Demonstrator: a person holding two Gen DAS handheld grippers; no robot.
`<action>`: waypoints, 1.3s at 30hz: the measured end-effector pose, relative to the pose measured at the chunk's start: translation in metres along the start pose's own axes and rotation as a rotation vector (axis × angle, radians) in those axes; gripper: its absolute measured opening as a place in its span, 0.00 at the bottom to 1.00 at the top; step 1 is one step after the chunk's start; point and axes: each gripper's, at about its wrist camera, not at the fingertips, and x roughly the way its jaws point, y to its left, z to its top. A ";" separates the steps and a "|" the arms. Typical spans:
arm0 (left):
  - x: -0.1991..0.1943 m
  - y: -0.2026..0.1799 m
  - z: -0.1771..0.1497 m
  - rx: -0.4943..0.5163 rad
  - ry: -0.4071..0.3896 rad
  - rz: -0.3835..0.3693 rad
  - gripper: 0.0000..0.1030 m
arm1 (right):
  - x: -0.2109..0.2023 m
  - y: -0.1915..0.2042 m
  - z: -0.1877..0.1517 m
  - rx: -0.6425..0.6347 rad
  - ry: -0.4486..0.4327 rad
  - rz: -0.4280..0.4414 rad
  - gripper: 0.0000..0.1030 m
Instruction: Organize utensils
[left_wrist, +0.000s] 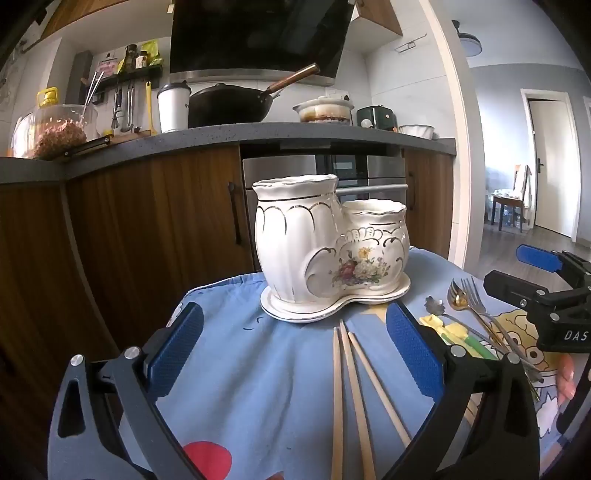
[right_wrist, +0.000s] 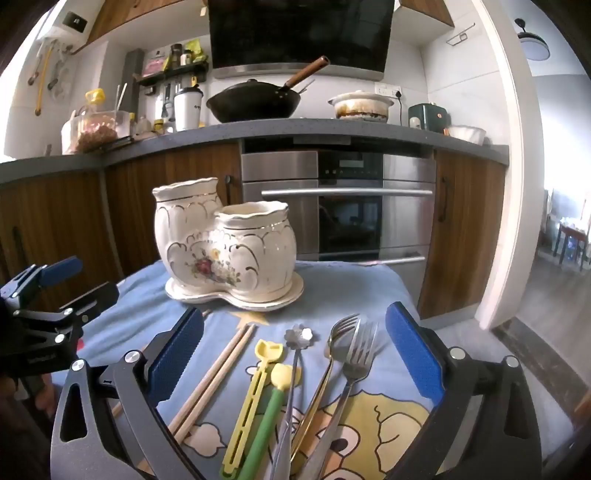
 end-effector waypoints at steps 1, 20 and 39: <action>0.000 0.000 0.000 0.000 0.003 -0.003 0.95 | 0.000 0.000 0.000 0.001 0.000 0.000 0.95; 0.001 0.000 0.000 -0.003 0.012 -0.007 0.95 | 0.001 0.000 0.000 -0.001 0.003 -0.001 0.95; 0.005 0.001 -0.005 -0.007 0.015 -0.009 0.95 | 0.002 0.000 -0.001 -0.001 0.005 -0.001 0.95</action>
